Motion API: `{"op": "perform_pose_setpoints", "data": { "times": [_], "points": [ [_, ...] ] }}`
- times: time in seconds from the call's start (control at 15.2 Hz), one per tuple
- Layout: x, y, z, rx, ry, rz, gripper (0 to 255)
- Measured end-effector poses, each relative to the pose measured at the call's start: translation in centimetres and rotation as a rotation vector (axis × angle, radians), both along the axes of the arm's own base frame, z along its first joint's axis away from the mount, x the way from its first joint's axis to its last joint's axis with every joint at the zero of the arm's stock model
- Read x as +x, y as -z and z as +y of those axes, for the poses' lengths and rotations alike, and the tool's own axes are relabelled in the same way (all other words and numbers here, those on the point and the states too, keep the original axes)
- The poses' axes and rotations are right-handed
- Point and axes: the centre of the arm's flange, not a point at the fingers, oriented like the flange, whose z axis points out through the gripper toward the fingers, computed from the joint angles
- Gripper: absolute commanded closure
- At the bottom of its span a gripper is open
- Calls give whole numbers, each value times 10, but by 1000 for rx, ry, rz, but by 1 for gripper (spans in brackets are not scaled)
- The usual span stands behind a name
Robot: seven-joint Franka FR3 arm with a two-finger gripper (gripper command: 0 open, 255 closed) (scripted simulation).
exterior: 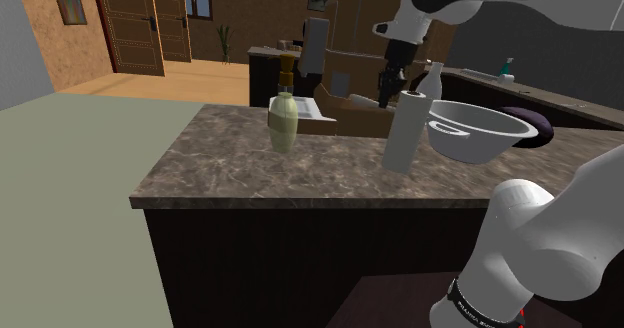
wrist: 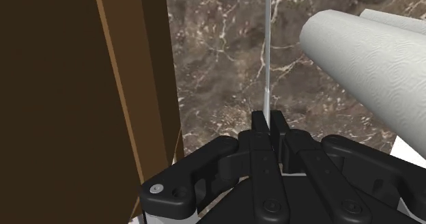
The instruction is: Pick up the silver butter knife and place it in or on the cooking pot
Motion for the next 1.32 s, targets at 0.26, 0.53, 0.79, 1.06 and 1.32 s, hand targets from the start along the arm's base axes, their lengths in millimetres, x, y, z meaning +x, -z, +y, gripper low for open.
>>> {"op": "perform_pose_setpoints", "data": {
  "times": [0.26, 0.53, 0.79, 1.06, 1.32],
  "points": [
    [0, -20, 0, 0, 0, 0, 255],
    [0, -42, 0, -1, 0, -2, 255],
    [0, -63, 0, -1, 0, -3, 255],
    [-14, -75, -15, -3, -15, -8, 255],
    [-45, -82, -55, -4, -17, -11, 255]
  ]
}}
